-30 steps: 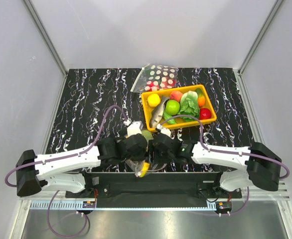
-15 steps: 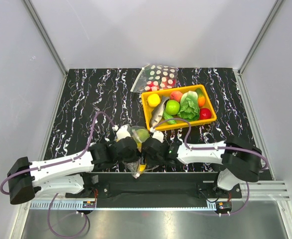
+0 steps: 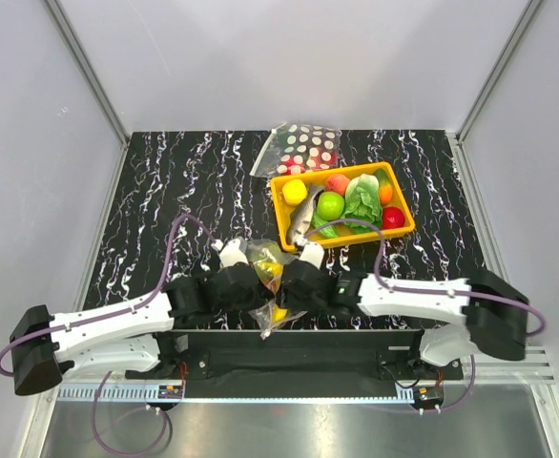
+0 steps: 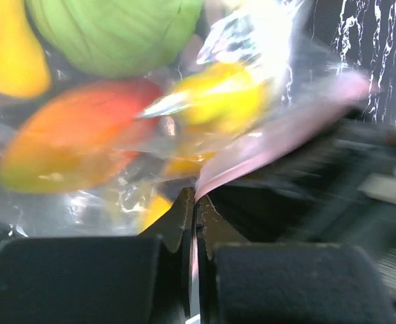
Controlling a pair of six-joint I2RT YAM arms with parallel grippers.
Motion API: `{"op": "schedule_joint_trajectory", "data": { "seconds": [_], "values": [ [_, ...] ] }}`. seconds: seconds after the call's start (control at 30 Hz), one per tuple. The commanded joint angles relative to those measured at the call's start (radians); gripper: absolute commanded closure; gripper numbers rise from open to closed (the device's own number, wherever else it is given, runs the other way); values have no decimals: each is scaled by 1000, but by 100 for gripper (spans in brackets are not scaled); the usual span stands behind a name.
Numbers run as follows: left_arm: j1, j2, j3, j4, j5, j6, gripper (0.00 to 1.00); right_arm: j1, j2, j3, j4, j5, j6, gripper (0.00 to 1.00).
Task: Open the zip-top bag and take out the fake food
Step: Pick up the fake fruit from the zipper food storage bag.
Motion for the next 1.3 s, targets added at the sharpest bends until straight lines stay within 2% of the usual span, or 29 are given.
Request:
{"op": "schedule_joint_trajectory", "data": {
  "seconds": [0.0,0.1,0.3,0.4,0.5,0.6,0.63,0.73,0.9,1.27],
  "values": [
    [4,15,34,31,-43,67,100,7,-141,10,-89,123,-28,76],
    [4,59,72,30,-47,145,100,4,-217,21,-196,189,-32,73],
    [-8,144,161,-8,-87,227,100,-10,-322,41,-327,180,-53,71],
    [-39,181,212,-21,-101,256,100,-25,-359,44,-394,176,-48,74],
    [-56,205,252,8,-77,265,100,-48,-366,17,-376,176,-65,78],
    [-72,231,307,7,-54,279,84,-68,-344,13,-347,162,-90,78],
    [-80,243,321,-5,-55,277,71,-72,-325,19,-344,162,-96,78],
    [-94,254,335,-40,-41,250,65,-97,-288,47,-338,150,-125,78],
    [-118,251,303,-19,-3,215,62,-131,-255,61,-304,108,-140,78],
    [-145,366,373,-45,55,241,56,-192,-156,141,-253,53,-174,79]
  ]
}}
